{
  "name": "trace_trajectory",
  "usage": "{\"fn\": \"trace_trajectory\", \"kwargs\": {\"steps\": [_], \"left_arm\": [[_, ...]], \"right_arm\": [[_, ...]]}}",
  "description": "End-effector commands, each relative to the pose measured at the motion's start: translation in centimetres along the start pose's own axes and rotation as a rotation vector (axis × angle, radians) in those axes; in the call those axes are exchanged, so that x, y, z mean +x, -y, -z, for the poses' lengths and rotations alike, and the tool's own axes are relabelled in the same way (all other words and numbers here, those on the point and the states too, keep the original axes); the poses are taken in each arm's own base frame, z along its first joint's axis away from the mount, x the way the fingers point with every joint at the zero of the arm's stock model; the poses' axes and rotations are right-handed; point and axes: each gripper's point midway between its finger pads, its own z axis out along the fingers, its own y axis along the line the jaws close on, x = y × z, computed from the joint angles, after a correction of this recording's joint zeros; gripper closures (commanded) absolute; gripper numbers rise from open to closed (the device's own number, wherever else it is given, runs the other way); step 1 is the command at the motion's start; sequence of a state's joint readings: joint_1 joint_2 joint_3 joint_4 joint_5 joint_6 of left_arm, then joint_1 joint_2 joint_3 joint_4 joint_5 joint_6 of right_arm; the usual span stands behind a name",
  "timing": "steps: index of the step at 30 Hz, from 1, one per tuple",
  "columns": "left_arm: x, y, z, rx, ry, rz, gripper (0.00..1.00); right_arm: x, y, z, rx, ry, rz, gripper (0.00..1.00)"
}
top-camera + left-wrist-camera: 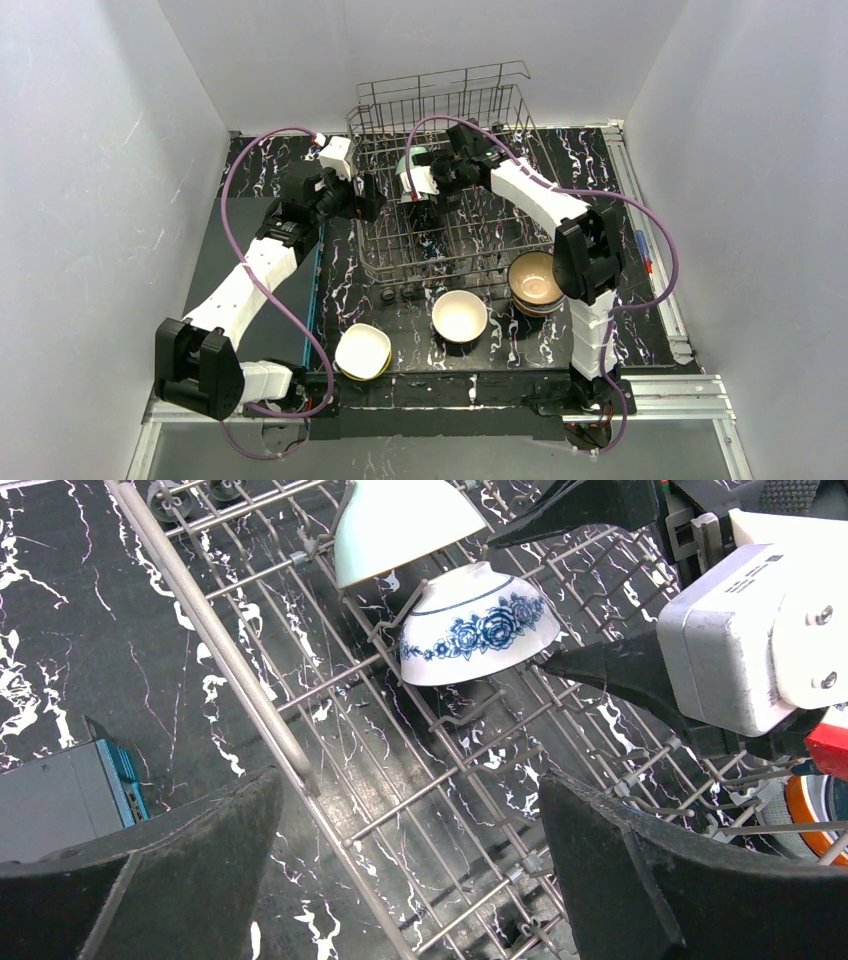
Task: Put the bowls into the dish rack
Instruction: Turn the bowl upside down on the dish rack, then pick up the bowl from the center of the board.
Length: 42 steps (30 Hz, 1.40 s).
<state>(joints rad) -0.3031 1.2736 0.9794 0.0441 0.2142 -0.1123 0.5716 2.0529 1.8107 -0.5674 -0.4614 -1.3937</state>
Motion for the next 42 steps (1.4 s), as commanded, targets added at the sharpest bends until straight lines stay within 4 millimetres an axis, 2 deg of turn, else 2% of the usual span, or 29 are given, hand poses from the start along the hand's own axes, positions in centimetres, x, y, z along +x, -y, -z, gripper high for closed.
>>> {"fn": "trace_trajectory", "kwargs": {"steps": [1,8,14,18,23,29,31,35,42], "left_arm": [[-2.4,0.5,0.6,0.018,0.055,-0.018,0.02],[-2.7,1.0,0.9,0.043,0.068,-0.025,0.02],[-3.5,3.0,1.8,0.157,0.100,-0.081,0.02],[-4.0,5.6,2.6,0.301,0.140,-0.128,0.02],[-3.2,10.1,3.9,0.529,0.185,-0.212,0.02],[0.2,15.1,5.7,0.755,0.202,-0.423,0.02],[1.6,16.9,6.5,0.824,0.217,-0.501,0.02],[5.0,19.9,8.2,0.967,0.246,-0.651,0.02],[11.1,23.9,10.7,1.178,0.263,-0.880,0.02]], "right_arm": [[-1.9,3.1,2.7,0.121,0.012,0.055,0.01],[-3.7,3.9,3.8,0.190,0.083,0.026,0.01],[-5.4,5.1,5.4,0.300,0.224,-0.097,0.01],[-6.1,6.1,7.4,0.395,0.333,-0.224,0.01],[-5.4,6.7,10.5,0.509,0.437,-0.398,0.01],[-4.6,8.0,16.3,0.722,0.641,-0.618,0.01],[-3.9,8.2,17.5,0.768,0.664,-0.709,0.01],[-1.5,8.6,19.0,0.863,0.613,-0.955,0.01],[-0.8,7.5,20.6,0.921,0.537,-1.041,0.01]]}}
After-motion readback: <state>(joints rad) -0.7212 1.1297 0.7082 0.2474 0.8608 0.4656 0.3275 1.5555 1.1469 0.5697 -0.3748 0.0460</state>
